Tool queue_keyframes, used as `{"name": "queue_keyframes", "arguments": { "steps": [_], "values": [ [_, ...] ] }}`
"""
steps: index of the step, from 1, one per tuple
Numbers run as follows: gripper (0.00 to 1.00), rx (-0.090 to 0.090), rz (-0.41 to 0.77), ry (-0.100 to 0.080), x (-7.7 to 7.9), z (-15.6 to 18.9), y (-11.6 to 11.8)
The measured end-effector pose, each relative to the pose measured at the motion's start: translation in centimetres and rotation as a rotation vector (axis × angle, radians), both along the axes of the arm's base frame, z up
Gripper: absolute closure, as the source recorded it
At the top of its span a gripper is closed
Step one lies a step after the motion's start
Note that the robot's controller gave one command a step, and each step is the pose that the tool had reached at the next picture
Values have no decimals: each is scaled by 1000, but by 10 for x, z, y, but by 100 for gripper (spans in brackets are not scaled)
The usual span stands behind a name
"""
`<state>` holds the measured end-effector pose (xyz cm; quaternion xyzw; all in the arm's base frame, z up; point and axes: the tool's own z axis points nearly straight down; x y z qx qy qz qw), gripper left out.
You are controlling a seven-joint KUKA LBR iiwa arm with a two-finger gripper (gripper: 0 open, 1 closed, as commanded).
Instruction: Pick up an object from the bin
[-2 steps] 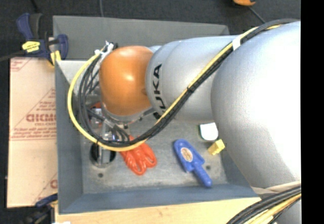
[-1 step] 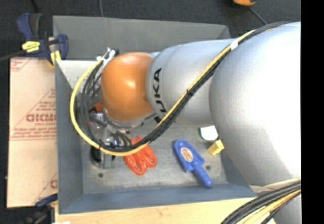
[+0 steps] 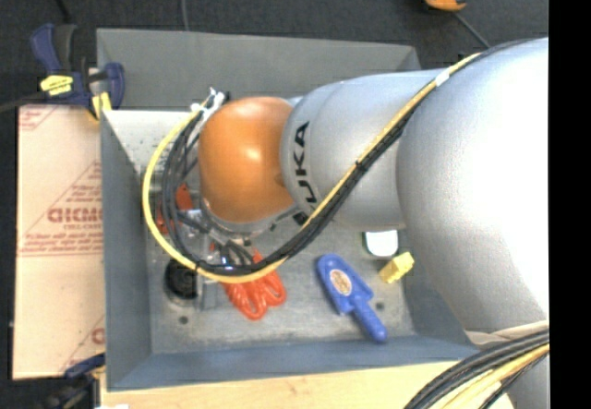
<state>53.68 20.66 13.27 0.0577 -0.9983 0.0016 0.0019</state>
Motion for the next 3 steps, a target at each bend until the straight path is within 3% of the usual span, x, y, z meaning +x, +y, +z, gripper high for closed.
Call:
{"name": "queue_keyframes", "arguments": {
  "steps": [1,2,3],
  "values": [
    [0,6,90,-15,20,-26,-8],
    [100,2,-84,7,57,-55,-9],
    [100,2,-85,6,57,-55,-9]
  ]
}}
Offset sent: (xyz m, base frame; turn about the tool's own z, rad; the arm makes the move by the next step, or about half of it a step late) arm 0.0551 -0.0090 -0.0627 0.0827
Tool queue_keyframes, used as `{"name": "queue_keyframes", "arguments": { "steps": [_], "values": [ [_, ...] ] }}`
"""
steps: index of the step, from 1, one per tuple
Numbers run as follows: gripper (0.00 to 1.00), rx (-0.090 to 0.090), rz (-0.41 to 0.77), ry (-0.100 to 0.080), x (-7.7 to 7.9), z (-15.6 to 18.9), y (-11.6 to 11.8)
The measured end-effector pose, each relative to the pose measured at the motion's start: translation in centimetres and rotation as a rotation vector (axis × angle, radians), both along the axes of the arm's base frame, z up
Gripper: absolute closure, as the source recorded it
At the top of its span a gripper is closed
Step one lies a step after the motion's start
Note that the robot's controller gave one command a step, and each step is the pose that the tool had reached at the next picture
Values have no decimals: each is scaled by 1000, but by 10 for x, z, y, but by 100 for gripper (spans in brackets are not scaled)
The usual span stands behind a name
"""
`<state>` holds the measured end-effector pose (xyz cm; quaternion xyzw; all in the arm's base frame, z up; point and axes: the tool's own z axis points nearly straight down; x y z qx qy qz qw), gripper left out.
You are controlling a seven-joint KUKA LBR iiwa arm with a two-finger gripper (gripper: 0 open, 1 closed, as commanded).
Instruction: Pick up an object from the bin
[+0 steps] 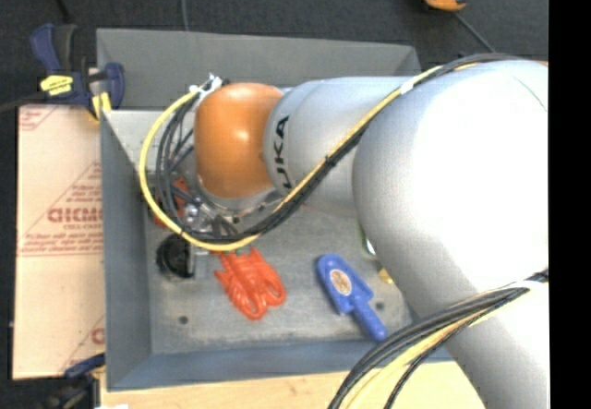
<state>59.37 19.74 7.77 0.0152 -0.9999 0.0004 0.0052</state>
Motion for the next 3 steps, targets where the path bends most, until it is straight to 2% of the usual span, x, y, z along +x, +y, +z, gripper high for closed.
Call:
{"name": "queue_keyframes", "arguments": {
  "steps": [1,2,3],
  "values": [
    [100,1,9,-8,1,43,-9],
    [100,4,-40,-17,3,81,-17],
    [100,0,-36,-8,1,132,4]
  ]
}}
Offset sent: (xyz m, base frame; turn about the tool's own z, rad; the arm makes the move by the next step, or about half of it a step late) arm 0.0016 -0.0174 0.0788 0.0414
